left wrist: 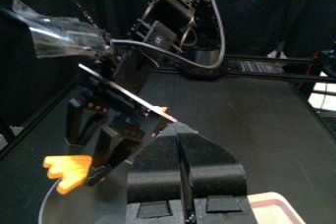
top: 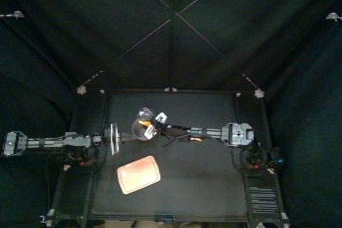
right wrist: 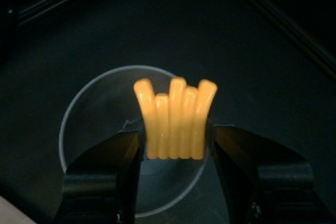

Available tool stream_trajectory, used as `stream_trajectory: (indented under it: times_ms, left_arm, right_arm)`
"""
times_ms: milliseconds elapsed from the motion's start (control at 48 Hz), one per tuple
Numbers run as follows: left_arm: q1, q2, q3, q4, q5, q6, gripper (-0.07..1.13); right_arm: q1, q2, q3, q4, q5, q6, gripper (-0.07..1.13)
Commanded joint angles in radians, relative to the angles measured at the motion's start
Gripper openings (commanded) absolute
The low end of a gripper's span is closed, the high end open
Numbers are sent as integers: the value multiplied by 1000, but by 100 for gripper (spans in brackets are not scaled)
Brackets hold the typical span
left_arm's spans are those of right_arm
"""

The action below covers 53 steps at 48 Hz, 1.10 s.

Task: Pick the fries then place it in the grey bowl
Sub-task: Drop fries in the grey bowl and return to neutral

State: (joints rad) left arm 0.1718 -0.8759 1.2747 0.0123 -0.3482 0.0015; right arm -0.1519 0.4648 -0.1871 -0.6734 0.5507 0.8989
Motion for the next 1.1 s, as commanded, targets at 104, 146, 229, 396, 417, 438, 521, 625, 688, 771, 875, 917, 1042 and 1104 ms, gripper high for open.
stream_trajectory:
  times_ms: [104, 146, 229, 396, 417, 438, 521, 625, 688, 771, 875, 917, 1042, 1104]
  left_arm:
    - [9, -9, -12, 2, -3, 2, -1]
    - [9, -9, -11, 2, -3, 2, -1]
    - [9, -9, -11, 0, -3, 2, -1]
    - [9, -9, -9, 2, -3, 2, -1]
    - [9, -9, -8, 0, -3, 2, -1]
    - [9, -9, -8, 0, -3, 2, -1]
    - [9, -9, -6, 0, -3, 2, -1]
    - [9, -9, -5, 0, -3, 2, -1]
    - [9, -9, -5, 2, -5, 2, -1]
    - [8, -9, -8, 0, -5, -5, -1]
    - [6, -9, -9, -2, -3, -3, -1]
    - [5, -9, -9, -2, -3, -3, -1]
    - [5, -9, -3, -2, 0, -2, -1]
    - [6, -9, 0, -2, 2, 0, -1]
  right_arm:
    - [3, -31, 0, 46, -14, 0, 94]
    - [3, -34, 6, 49, -14, 0, 96]
    - [5, -37, 12, 41, -14, -2, 96]
    - [14, -52, 14, 40, 8, 0, 96]
    - [18, -58, 17, 40, 8, 0, 96]
    - [21, -63, 21, 41, 8, 0, 96]
    - [38, -91, 43, 43, 3, 12, 96]
    - [69, -141, 77, 40, -29, 14, 96]
    - [91, -176, 104, 37, -71, 12, 96]
    - [120, -225, 164, 18, -143, 12, 96]
    - [144, -268, 255, -3, -215, 14, 96]
    - [150, -282, 290, -6, -241, 14, 96]
    - [163, -336, 391, 17, -314, 18, 96]
    - [166, -365, 431, 32, -353, 17, 96]
